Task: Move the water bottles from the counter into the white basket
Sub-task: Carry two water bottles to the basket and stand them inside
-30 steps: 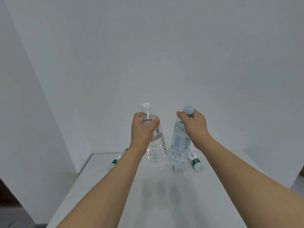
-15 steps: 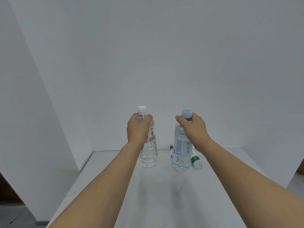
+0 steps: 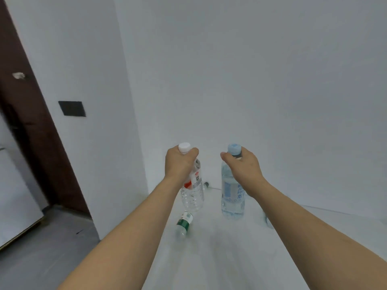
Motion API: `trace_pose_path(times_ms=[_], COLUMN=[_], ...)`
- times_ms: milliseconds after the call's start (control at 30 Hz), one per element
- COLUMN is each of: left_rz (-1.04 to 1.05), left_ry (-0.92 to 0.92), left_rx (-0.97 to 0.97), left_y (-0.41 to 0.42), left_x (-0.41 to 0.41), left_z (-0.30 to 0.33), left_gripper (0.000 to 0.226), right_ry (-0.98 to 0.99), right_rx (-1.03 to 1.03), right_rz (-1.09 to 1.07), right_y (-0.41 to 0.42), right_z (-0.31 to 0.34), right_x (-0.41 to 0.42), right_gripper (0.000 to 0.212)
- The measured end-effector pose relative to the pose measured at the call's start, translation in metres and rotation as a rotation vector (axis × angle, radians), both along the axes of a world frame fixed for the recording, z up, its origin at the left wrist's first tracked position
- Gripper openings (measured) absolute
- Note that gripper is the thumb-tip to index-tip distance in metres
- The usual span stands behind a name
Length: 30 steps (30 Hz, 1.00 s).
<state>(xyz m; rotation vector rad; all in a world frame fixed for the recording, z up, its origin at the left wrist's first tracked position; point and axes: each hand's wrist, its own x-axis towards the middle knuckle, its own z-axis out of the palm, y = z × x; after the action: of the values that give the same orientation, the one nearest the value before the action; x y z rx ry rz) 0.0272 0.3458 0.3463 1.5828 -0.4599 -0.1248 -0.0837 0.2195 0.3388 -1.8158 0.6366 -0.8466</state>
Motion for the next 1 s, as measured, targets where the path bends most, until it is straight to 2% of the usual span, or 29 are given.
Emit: trace_pose_path(times_ms=[100, 267, 433, 533, 667, 833, 1000], left_rz=[0.16, 0.542, 0.842, 0.965, 1.064, 1.094, 1.119], left_ry=[0.0, -0.069, -0.067, -0.054, -0.034, -0.056, -0.048], left_rx=[-0.023, -0.016, 0.094, 0.074, 0.046, 0.023, 0.01], left_y=[0.076, 0.226, 0.343, 0.392, 0.436, 0.474, 0.511], left_x=[0.028, 0.055, 0.055, 0.053, 0.049, 0.05, 0.05], left_z=[0.003, 0.009, 0.005, -0.002, -0.003, -0.003, 0.002], left_gripper=[0.018, 0.026, 0.025, 0.025, 0.025, 0.022, 0.028], right_ry=[0.007, -0.007, -0.032, -0.029, -0.026, -0.028, -0.019], right_rx=[-0.009, 0.047, 0.096, 0.11, 0.067, 0.061, 0.015], right_rz=[0.168, 0.512, 0.765, 0.859, 0.94, 1.013, 1.057], right_y=[0.058, 0.189, 0.294, 0.332, 0.37, 0.411, 0.459], right_z=[-0.005, -0.012, -0.003, 0.002, 0.004, 0.005, 0.007], right_x=[0.052, 0.126, 0.157, 0.168, 0.179, 0.191, 0.203], right_gripper=[0.023, 0.029, 0.027, 0.026, 0.017, 0.023, 0.02])
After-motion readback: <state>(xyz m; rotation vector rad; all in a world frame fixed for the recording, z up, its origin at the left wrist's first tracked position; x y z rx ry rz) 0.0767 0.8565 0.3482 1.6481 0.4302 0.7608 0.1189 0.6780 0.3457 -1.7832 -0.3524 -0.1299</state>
